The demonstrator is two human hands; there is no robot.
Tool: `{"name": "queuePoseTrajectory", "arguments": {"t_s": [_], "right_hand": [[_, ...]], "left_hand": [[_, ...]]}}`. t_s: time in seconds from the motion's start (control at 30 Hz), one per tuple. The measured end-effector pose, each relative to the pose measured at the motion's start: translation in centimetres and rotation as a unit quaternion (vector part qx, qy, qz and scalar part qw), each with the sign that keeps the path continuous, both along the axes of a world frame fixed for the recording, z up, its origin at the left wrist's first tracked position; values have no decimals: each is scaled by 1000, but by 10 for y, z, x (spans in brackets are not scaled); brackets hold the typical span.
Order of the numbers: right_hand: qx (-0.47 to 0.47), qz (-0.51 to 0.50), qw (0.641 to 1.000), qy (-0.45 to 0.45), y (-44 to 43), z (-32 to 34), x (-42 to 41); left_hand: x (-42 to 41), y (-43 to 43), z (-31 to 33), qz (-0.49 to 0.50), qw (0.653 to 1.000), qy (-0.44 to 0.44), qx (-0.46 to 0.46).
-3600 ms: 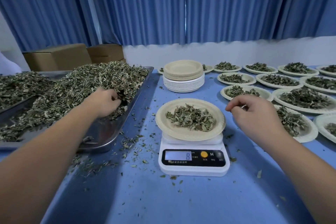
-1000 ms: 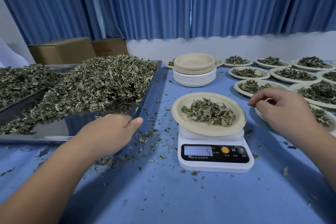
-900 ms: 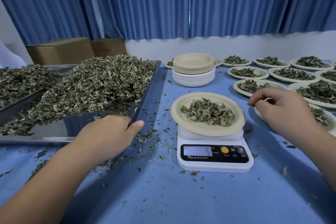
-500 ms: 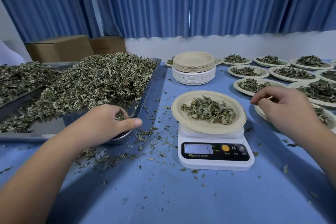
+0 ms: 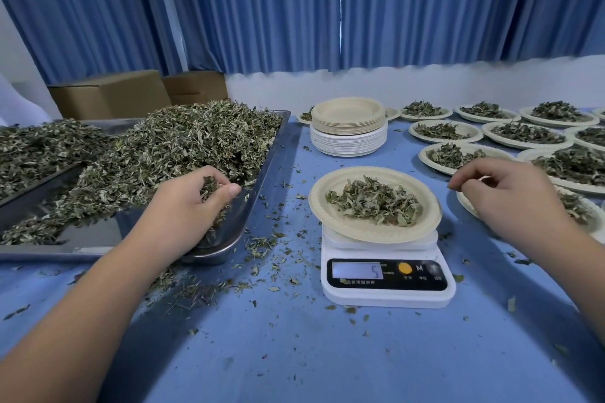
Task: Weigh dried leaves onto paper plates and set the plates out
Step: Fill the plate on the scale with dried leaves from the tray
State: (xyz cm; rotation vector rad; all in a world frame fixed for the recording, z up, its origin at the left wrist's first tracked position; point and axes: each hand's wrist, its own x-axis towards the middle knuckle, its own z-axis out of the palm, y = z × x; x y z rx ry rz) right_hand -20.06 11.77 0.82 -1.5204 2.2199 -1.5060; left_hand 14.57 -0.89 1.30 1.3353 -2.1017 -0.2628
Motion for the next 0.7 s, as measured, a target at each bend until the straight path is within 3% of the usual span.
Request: {"name": "queuePoseTrajectory", "arguments": {"t_s": [0.47,0.7], "right_hand": [[-23,39,999,-2,-2,2,1],[-21,44,999,-12,-6,0,-2]], "left_hand": [[-7,-11,15,-1,997,-27,-76],[-75,-8,58,-45,990,37,-131]]}}
